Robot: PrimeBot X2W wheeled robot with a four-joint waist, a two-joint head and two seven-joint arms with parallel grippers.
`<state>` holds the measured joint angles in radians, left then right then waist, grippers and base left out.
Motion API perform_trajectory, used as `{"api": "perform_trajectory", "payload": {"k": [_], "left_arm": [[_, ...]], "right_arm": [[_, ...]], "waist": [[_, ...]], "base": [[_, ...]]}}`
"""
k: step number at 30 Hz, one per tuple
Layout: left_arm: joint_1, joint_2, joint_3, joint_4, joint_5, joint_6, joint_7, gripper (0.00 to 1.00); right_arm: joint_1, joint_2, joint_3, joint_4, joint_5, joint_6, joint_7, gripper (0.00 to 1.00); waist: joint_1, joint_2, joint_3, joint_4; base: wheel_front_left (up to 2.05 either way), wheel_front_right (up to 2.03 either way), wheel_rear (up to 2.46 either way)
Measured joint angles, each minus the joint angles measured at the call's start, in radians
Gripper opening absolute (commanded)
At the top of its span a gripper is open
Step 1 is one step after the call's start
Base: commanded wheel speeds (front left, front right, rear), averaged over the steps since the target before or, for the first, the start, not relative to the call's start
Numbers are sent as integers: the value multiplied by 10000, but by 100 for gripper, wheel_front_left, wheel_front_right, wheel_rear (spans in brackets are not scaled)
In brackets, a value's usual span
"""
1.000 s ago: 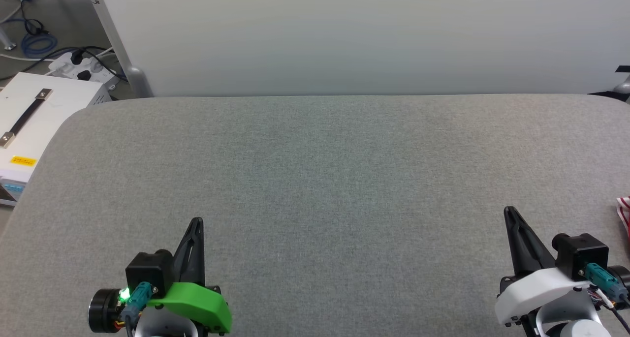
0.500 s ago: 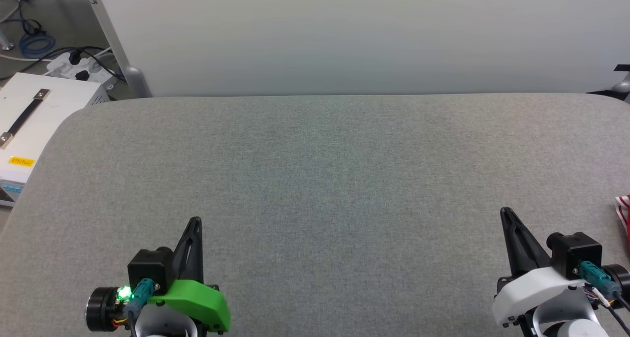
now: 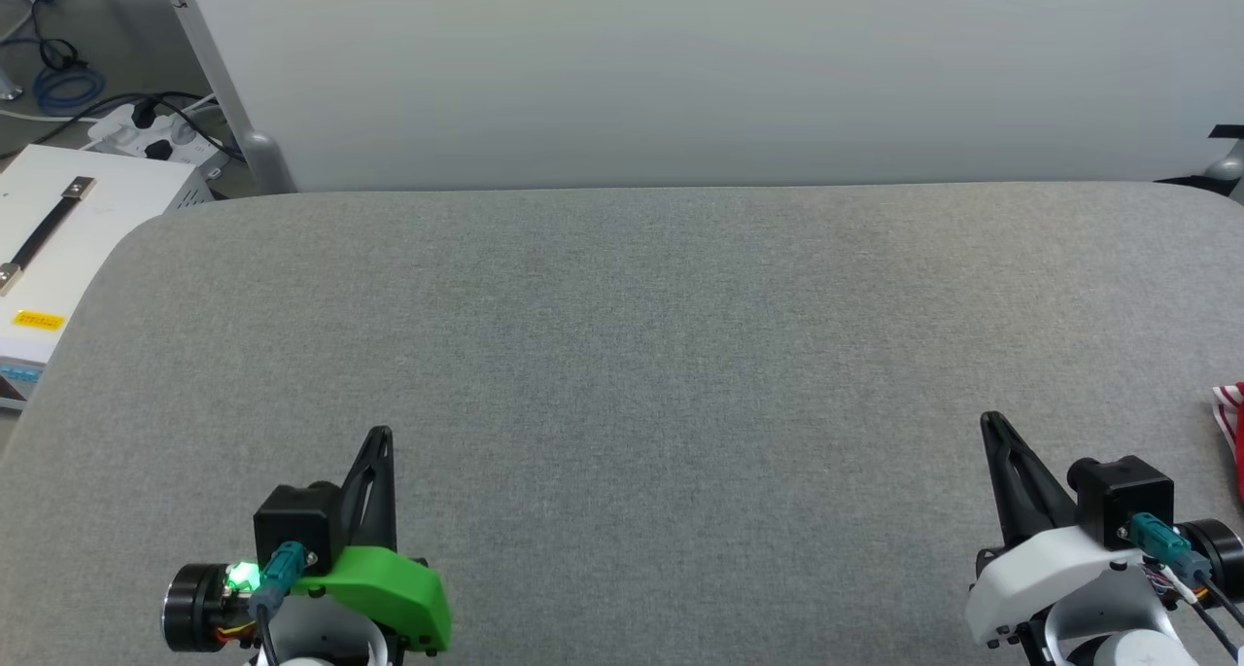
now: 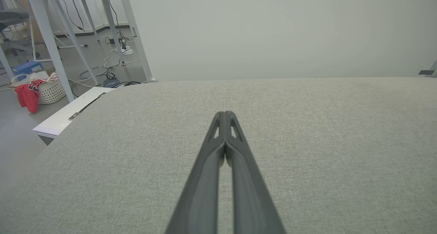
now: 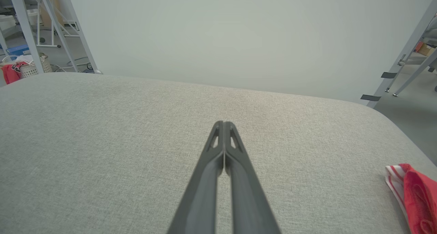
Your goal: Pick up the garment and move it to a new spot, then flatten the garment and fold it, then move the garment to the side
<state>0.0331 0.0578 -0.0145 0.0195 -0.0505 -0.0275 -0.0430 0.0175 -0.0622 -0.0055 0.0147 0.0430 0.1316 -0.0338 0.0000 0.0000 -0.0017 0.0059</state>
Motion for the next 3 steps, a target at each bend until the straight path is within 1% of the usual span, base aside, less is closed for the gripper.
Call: {"api": "perform_trajectory", "payload": {"k": [3], "left_arm": [[-8,-2,17,-17,73,58,54,0]], "right_arm": [[-2,4,6,-10,-54,0,35,0]], "waist": [[0,0,3,-8]], "base": [[0,0,0]]}}
